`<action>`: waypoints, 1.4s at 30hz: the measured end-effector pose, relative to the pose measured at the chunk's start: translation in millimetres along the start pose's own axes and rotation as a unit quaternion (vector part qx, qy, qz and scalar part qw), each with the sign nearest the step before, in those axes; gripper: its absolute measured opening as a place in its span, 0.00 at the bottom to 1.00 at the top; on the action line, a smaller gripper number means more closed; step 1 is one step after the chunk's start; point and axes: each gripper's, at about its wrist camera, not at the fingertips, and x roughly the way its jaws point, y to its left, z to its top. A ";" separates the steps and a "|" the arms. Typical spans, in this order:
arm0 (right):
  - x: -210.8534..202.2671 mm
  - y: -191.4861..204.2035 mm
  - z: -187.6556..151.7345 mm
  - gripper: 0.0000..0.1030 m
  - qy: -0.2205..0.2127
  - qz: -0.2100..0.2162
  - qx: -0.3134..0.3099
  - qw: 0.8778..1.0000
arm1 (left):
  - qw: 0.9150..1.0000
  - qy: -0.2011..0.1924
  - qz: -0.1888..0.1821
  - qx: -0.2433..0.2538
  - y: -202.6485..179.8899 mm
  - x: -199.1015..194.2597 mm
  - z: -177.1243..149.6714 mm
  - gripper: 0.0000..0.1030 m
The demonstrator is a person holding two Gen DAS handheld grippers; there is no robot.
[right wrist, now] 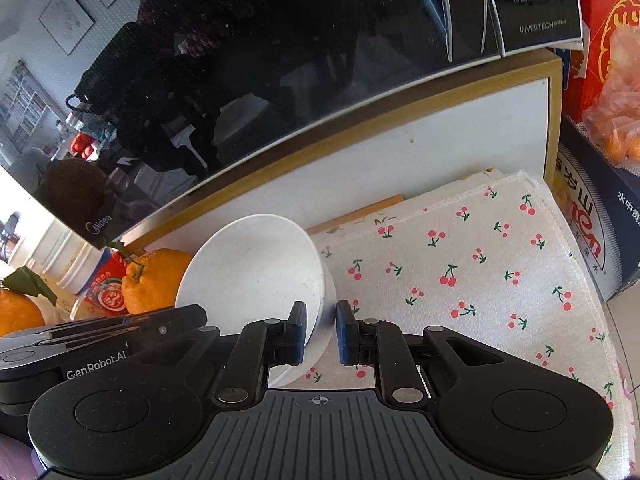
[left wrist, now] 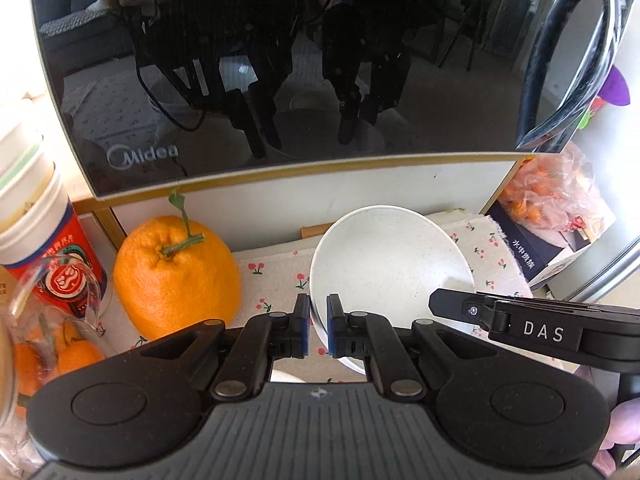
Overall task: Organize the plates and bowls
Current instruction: 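Lift the white bowl with both grippers and carry it beside the plate stack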
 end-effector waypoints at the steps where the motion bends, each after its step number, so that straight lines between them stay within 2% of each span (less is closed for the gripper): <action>1: -6.0 1.3 2.2 0.15 -0.002 0.000 -0.001 1.000 | 1.000 -0.003 0.000 0.001 -2.5 -4.0 0.9 0.07; 11: -60.2 22.4 0.6 0.15 -0.019 -0.003 -0.024 1.000 | 1.000 -0.024 -0.004 0.008 -12.9 -52.7 -3.9 0.06; 19: -100.0 32.4 -14.1 0.16 -0.022 -0.003 -0.040 0.999 | 0.999 -0.040 -0.008 0.008 -23.1 -85.4 -23.6 0.06; 29: -138.0 26.0 -56.6 0.16 0.006 0.008 -0.044 0.999 | 0.998 -0.052 0.015 0.029 -49.3 -121.9 -64.5 0.06; 36: -160.2 8.8 -90.9 0.16 0.029 0.010 -0.043 0.999 | 0.998 -0.050 0.009 0.040 -67.4 -135.8 -94.9 0.06; 42: -168.4 -7.5 -119.8 0.16 0.058 -0.007 -0.051 0.997 | 0.999 -0.028 0.002 0.046 -80.0 -131.7 -123.3 0.06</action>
